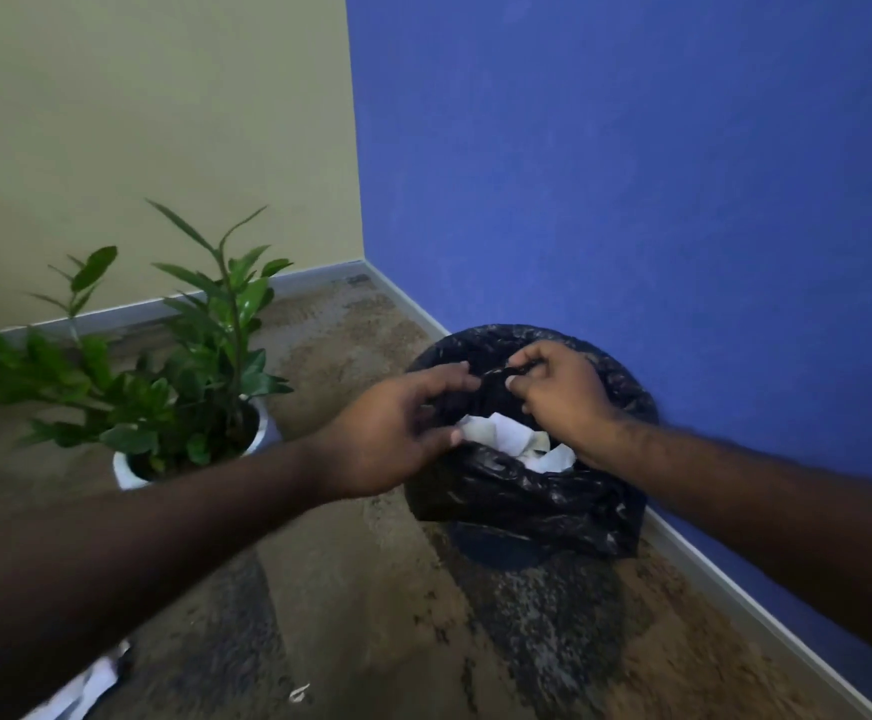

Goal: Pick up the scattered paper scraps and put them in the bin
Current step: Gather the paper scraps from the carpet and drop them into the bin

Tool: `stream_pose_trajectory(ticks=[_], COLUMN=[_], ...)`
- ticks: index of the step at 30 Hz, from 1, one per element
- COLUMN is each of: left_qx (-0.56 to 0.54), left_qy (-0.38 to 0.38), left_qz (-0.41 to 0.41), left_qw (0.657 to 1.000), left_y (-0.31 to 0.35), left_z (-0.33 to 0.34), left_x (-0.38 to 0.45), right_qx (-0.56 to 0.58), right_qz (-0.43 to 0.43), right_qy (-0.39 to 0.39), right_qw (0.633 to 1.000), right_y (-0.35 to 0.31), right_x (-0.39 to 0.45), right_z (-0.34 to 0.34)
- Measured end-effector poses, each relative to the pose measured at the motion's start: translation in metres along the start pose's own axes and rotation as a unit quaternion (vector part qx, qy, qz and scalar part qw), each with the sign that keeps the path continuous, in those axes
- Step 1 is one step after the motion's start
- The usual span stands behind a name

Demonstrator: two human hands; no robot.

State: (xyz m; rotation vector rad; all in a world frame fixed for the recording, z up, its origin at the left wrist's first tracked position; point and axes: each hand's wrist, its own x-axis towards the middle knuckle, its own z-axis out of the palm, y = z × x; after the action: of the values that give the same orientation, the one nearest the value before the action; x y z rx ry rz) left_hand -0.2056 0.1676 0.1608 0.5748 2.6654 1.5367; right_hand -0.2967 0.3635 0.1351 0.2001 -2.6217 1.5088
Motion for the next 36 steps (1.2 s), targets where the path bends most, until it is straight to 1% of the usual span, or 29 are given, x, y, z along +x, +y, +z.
stream_pose_trajectory(ticks=[2, 4, 6, 8, 10, 11, 13, 15, 16, 18, 20, 22, 25, 28, 31, 33, 36], left_qx=[0.043, 0.115, 0.163, 0.170, 0.194, 0.219, 0.279, 0.337, 0.356, 0.386, 0.426, 0.457, 0.433, 0.388, 0.360, 0.358, 0.331], left_qy=[-0.001, 0.004, 0.013, 0.033, 0.023, -0.003, -0.102, -0.212, -0.248, -0.278, -0.288, -0.289, -0.276, -0.227, -0.173, -0.147, -0.096], left_qz=[-0.006, -0.026, -0.062, -0.108, -0.160, -0.184, -0.208, -0.238, -0.261, -0.304, -0.323, -0.316, -0.346, -0.397, -0.435, -0.429, -0.413], left_qw=[0.999, 0.993, 0.985, 0.979, 0.968, 0.958, 0.932, 0.886, 0.862, 0.825, 0.795, 0.780, 0.785, 0.800, 0.807, 0.816, 0.843], left_y=[-0.010, -0.025, -0.042, -0.062, -0.085, -0.095, -0.113, -0.127, -0.134, -0.149, -0.161, -0.170, -0.182, -0.192, -0.201, -0.209, -0.219], left_z=[-0.021, -0.043, -0.061, -0.072, -0.079, -0.083, -0.091, -0.097, -0.099, -0.102, -0.105, -0.109, -0.110, -0.099, -0.086, -0.081, -0.077], left_x=[-0.031, -0.063, -0.098, -0.136, -0.175, -0.194, -0.230, -0.263, -0.279, -0.308, -0.333, -0.351, -0.367, -0.376, -0.383, -0.384, -0.382], right_qx=[0.000, -0.013, -0.024, -0.029, -0.047, -0.068, -0.129, -0.191, -0.214, -0.246, -0.281, -0.316, -0.342, -0.354, -0.358, -0.350, -0.340], right_qz=[-0.046, -0.104, -0.162, -0.215, -0.270, -0.300, -0.363, -0.406, -0.417, -0.423, -0.412, -0.401, -0.396, -0.385, -0.381, -0.379, -0.382], right_qy=[-0.037, -0.066, -0.084, -0.105, -0.137, -0.159, -0.215, -0.277, -0.304, -0.354, -0.406, -0.449, -0.480, -0.492, -0.499, -0.502, -0.507], right_qw=[0.998, 0.992, 0.983, 0.971, 0.952, 0.938, 0.897, 0.849, 0.829, 0.797, 0.765, 0.733, 0.705, 0.696, 0.691, 0.694, 0.694], right_y=[-0.012, -0.025, -0.038, -0.051, -0.062, -0.067, -0.072, -0.072, -0.070, -0.064, -0.059, -0.059, -0.060, -0.060, -0.061, -0.061, -0.060], right_x=[-0.007, -0.014, -0.023, -0.034, -0.050, -0.058, -0.076, -0.094, -0.102, -0.118, -0.131, -0.140, -0.148, -0.152, -0.154, -0.155, -0.157], right_z=[0.008, 0.016, 0.024, 0.034, 0.048, 0.056, 0.073, 0.093, 0.102, 0.118, 0.133, 0.146, 0.166, 0.185, 0.202, 0.213, 0.232])
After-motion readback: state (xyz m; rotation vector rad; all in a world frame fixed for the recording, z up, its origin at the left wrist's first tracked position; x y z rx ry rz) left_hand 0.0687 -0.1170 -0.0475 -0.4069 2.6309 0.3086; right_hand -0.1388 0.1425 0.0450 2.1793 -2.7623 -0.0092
